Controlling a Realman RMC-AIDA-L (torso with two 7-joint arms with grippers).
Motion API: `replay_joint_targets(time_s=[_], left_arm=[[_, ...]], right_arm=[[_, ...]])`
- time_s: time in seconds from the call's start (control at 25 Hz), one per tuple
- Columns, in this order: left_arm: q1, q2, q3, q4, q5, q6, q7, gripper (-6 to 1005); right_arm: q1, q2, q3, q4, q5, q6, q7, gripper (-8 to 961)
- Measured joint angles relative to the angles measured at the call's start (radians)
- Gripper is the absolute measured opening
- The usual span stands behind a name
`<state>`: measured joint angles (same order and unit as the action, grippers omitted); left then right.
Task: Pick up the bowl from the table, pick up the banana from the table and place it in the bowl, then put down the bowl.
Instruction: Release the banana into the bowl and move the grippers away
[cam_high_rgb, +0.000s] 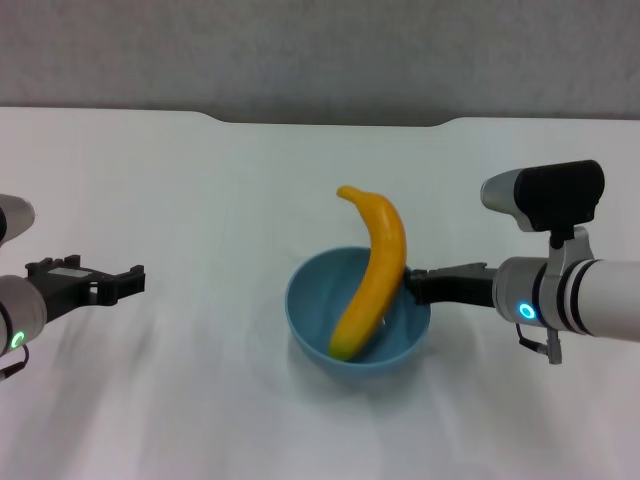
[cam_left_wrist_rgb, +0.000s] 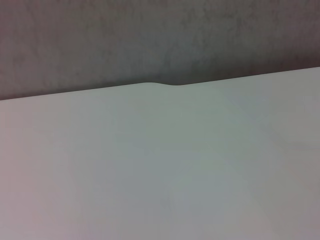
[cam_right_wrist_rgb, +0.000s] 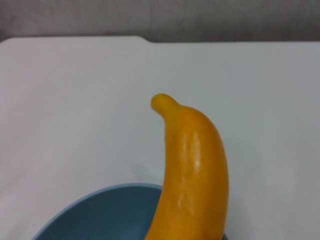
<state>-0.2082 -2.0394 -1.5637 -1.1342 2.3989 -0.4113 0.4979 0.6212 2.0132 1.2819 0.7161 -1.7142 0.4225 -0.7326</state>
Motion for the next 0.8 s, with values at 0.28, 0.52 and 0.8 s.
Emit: replay_joint_targets(time_s=[0.28, 0.52, 0.8], left_arm=[[-0.002, -0.001, -0.003, 0.009, -0.005, 0.001, -0.001, 909], [-0.002, -0.001, -0.005, 0.013, -0.006, 0.003, -0.001, 909], [0.004, -0.001, -0.006, 0.014, -0.006, 0.004, -0.001, 910]], right_arm=[[0.054, -0.003, 0.005, -0.084, 0.003, 0.041, 0.027, 53], [0.054, -0.002, 0.004, -0.085, 0.003, 0.042, 0.028, 54], [0.0, -0.004, 0.004, 0.009, -0.004, 0.034, 0.022, 94]])
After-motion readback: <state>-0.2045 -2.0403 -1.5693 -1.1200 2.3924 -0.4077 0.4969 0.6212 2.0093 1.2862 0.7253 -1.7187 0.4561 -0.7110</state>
